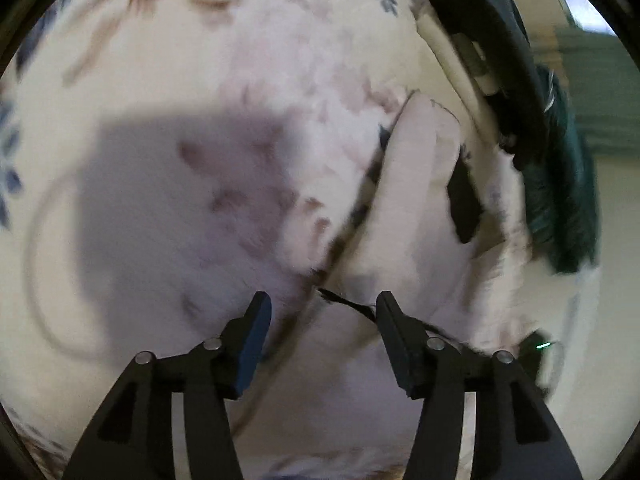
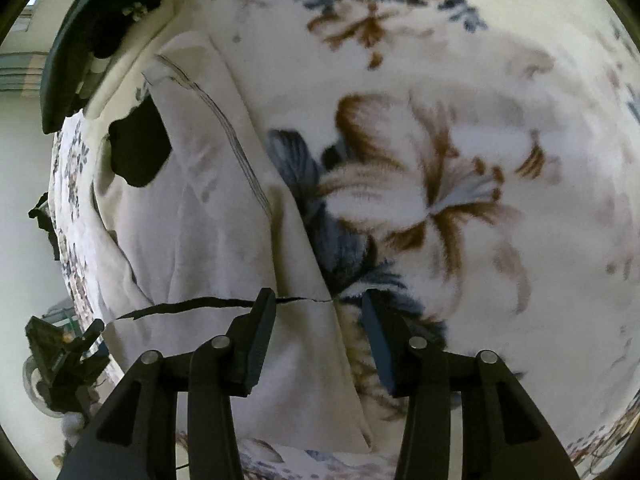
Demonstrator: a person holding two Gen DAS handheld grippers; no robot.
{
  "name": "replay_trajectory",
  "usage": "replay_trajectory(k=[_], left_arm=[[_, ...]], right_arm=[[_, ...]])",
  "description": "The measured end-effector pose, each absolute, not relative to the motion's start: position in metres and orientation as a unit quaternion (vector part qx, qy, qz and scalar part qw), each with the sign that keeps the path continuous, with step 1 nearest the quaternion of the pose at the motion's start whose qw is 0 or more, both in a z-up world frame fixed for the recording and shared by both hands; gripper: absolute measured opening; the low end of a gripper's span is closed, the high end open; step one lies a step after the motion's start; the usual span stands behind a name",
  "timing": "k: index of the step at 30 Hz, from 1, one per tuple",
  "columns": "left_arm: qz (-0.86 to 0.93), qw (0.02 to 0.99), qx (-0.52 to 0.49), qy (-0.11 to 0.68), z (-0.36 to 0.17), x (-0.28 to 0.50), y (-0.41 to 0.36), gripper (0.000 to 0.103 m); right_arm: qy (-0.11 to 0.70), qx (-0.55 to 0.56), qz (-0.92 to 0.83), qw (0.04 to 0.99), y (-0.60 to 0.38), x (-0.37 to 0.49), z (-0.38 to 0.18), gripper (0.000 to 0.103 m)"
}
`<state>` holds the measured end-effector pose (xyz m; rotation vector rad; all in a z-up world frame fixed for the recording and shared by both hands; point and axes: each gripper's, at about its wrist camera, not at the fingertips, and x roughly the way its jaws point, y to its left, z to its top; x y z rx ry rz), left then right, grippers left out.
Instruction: Fold small clothes
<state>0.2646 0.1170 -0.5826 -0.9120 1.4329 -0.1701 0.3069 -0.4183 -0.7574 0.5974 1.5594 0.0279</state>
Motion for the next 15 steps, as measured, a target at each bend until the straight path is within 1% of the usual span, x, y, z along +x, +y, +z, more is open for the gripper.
replay_trajectory(k=[6,9,10,11,12,13,15], left_arm=[[-0.095,0.657,-0.426,0.615,-0.578,0.265,0.123,0.052],[-0.105,0.663,-0.409,0.618,-0.58,0.267,0.118,0.051],[-0.105,0.673,-0.395,0.617,-0.577,0.267,0.115,0.049],[-0.103,0.688,-0.371,0.615,-0.573,0.267,0.111,0.03],[-0.105,0.702,-0.346,0.614,-0.568,0.268,0.106,0.009],[-0.101,0.707,-0.328,0.618,-0.567,0.27,0.104,0.003],[-0.106,0.714,-0.338,0.604,-0.564,0.271,0.106,0.003]], right_arm=[[0.685,0.284,0.027,0.67,-0.415,0.305,-0.761,0.047],[0.684,0.288,0.029,0.67,-0.412,0.305,-0.764,0.047],[0.683,0.288,0.031,0.671,-0.411,0.305,-0.764,0.047],[0.68,0.286,0.032,0.674,-0.41,0.305,-0.763,0.045],[0.672,0.28,0.028,0.685,-0.409,0.304,-0.76,0.026],[0.667,0.272,0.025,0.694,-0.407,0.303,-0.756,0.009],[0.653,0.259,0.019,0.712,-0.405,0.302,-0.747,0.005]])
